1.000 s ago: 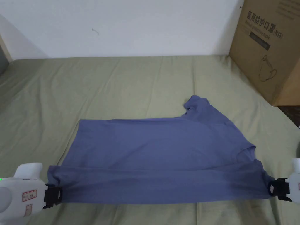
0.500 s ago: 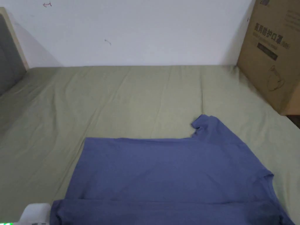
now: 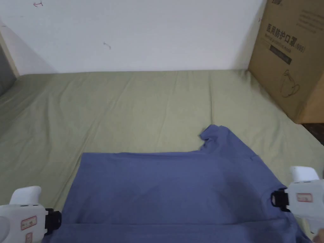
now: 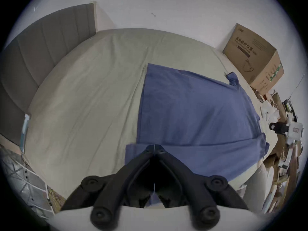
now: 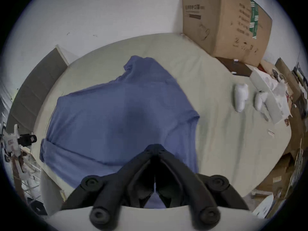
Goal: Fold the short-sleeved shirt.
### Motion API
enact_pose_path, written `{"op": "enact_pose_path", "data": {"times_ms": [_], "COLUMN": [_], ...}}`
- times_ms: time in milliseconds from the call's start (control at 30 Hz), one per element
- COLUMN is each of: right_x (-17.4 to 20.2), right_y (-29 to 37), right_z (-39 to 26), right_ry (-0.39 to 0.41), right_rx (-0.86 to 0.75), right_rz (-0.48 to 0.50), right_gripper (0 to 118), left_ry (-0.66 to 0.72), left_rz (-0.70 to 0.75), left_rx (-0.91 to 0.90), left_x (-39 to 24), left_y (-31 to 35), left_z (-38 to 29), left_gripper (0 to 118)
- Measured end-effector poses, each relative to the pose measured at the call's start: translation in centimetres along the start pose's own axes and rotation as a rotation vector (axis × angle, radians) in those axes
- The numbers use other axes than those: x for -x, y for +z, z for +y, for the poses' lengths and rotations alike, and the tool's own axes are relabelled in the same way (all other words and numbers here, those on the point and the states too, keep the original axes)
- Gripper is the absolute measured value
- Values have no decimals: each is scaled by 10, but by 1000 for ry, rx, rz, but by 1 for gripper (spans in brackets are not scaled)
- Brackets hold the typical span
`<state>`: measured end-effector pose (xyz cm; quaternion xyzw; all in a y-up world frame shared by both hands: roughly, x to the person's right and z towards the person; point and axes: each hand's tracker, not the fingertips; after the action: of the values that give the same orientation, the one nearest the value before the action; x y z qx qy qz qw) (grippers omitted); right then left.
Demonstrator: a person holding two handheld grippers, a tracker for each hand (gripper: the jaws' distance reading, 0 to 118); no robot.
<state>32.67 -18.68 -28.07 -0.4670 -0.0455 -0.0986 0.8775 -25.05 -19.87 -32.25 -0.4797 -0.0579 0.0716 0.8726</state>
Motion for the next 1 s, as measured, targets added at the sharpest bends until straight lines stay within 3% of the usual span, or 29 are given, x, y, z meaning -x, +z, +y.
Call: {"op": "enact_pose_path", "data": {"times_ms": [100,200,233,267,300,333,367,400,533,633,733,767,800,867,1000], "right_x": [-1,0,-2,-5,-9,-12,-23,-27,-45,-49,-52,-49,-47,-44,-45], "right_y": [-26,-46,-54,-63,-73,-77,-99,-109,-150,-174,-191,-190,-187,-182,-176], "right_z": [21,59,76,90,106,108,136,147,178,184,176,174,175,175,175], "right_ry": [-37,-10,-9,-14,-24,-31,-41,-61,-70,-48,-7,6,17,38,17], "right_rx": [5,-31,-23,-15,-12,-3,2,10,66,101,185,161,151,120,113], "right_rz": [36,26,20,18,10,4,-2,-28,11,-27,-53,-49,-46,-56,-42], "right_gripper": [0,4,23,53,63,63,84,86,85,79,56,54,45,0,0], "left_ry": [23,0,-7,-14,-17,-18,-22,-24,-24,0,-4,-7,-9,-10,-5], "left_rz": [-21,-23,-18,-16,-17,-17,-20,-22,-19,-12,-10,-11,-8,-8,-8], "left_rx": [19,26,29,30,30,28,27,27,27,37,48,51,51,51,45], "left_x": [-7,-12,-14,-17,-22,-24,-26,-27,-31,-30,-31,-31,-31,-30,-27], "left_y": [-11,-25,-30,-34,-37,-41,-46,-49,-65,-75,-81,-82,-82,-82,-81], "left_z": [5,21,27,33,39,45,51,55,73,80,82,83,83,84,87], "left_gripper": [0,0,0,0,0,0,0,0,0,0,0,0,0,0,0]}}
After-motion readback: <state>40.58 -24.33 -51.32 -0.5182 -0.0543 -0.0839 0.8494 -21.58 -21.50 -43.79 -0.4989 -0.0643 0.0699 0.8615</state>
